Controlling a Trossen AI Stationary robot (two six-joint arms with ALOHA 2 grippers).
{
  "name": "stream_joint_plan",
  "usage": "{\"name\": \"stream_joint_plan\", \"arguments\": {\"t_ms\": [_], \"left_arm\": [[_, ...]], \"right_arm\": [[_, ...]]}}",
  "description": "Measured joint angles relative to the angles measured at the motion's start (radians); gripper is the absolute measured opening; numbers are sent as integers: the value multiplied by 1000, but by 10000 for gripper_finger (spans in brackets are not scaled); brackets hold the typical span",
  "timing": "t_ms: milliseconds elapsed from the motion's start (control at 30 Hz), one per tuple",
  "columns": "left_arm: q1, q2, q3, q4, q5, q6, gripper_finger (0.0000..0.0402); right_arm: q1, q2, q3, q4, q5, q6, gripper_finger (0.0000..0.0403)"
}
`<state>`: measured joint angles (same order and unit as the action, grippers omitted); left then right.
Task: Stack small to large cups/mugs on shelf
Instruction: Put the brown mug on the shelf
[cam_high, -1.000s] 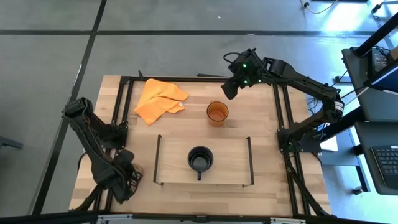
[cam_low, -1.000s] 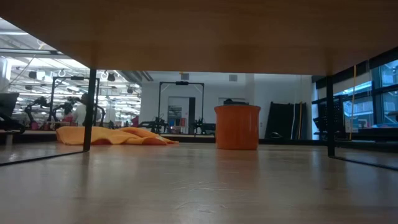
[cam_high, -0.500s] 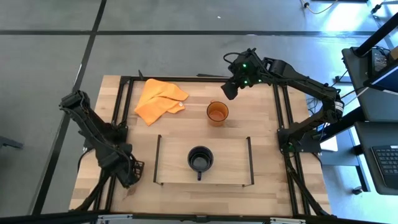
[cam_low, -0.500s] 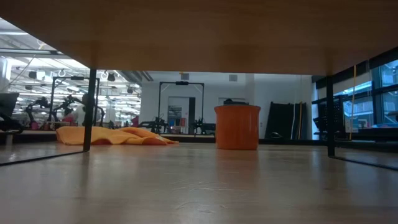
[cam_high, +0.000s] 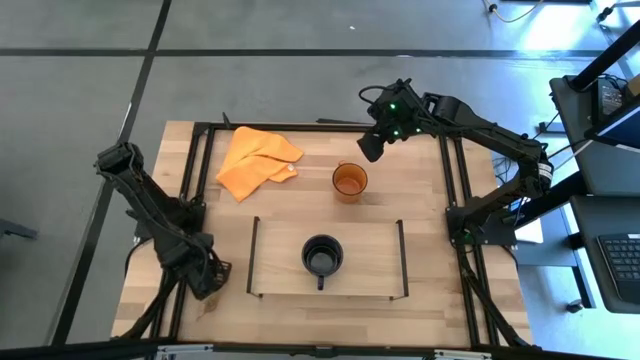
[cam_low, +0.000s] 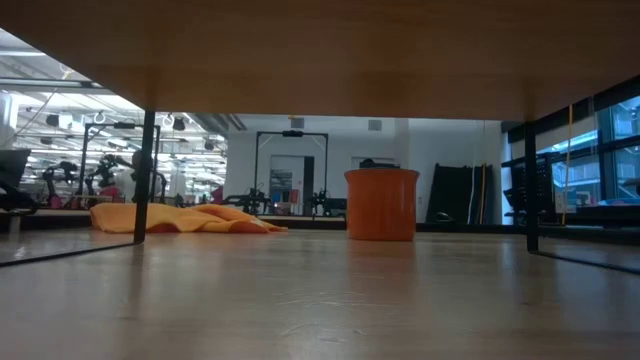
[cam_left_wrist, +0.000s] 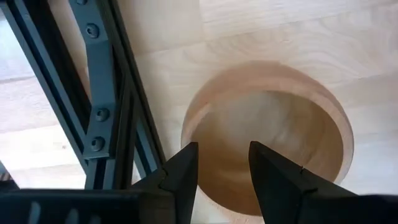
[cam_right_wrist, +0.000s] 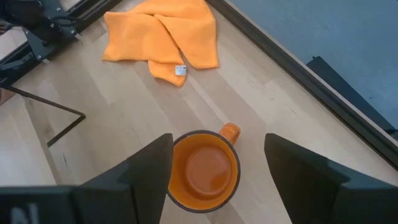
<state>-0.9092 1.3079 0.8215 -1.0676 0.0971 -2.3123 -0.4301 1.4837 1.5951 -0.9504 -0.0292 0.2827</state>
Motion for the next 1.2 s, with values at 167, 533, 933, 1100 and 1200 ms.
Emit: {"name": "stream_joint_plan", "arguments": {"t_ms": [167,533,933,1100,1200], "left_arm": [[-16,-11,0,3,31,-5,135],[-31,-37,9,-44,46,-4,135],[-62,-35,-105,133,54,-8,135],[-49,-35,-125,134,51,-8,133],[-37,-35,-125,134,44,-2,118]], "right_arm": [[0,0,0,2,0,5,255],[0,0,0,5,19,41,255],[0,0,0,6,36,68,255],[0,0,0,6,39,76,255],[0,0,0,6,38,79,255]]}}
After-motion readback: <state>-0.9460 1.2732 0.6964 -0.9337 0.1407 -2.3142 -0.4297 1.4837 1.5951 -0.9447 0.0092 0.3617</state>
